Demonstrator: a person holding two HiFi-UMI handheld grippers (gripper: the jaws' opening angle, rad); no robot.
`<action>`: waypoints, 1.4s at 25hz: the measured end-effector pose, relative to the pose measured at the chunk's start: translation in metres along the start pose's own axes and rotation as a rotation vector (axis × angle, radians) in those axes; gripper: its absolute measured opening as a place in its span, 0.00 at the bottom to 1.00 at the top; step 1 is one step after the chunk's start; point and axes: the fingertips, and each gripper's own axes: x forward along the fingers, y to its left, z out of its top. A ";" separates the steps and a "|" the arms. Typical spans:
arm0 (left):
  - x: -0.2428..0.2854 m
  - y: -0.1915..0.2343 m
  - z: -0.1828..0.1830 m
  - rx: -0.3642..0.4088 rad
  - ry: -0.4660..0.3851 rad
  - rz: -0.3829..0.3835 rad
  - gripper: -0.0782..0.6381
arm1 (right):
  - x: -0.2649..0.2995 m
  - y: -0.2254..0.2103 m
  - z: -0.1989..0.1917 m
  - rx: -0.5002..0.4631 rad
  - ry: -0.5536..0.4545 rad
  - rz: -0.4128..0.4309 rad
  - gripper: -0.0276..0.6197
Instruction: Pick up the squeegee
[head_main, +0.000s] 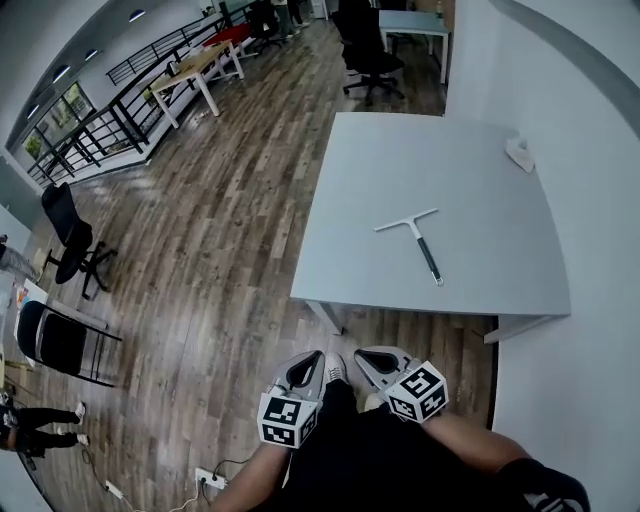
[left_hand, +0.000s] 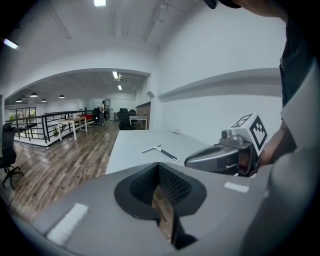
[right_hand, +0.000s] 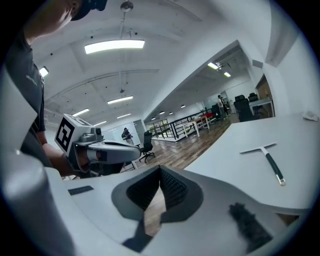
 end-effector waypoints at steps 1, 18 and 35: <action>0.004 -0.003 -0.001 0.004 0.006 -0.015 0.12 | -0.002 -0.002 -0.002 0.008 -0.002 -0.011 0.05; 0.089 -0.017 0.001 0.038 0.102 -0.241 0.12 | -0.017 -0.072 -0.026 0.175 0.031 -0.230 0.05; 0.180 0.072 0.060 0.090 0.064 -0.359 0.12 | 0.055 -0.161 0.040 0.172 0.013 -0.398 0.05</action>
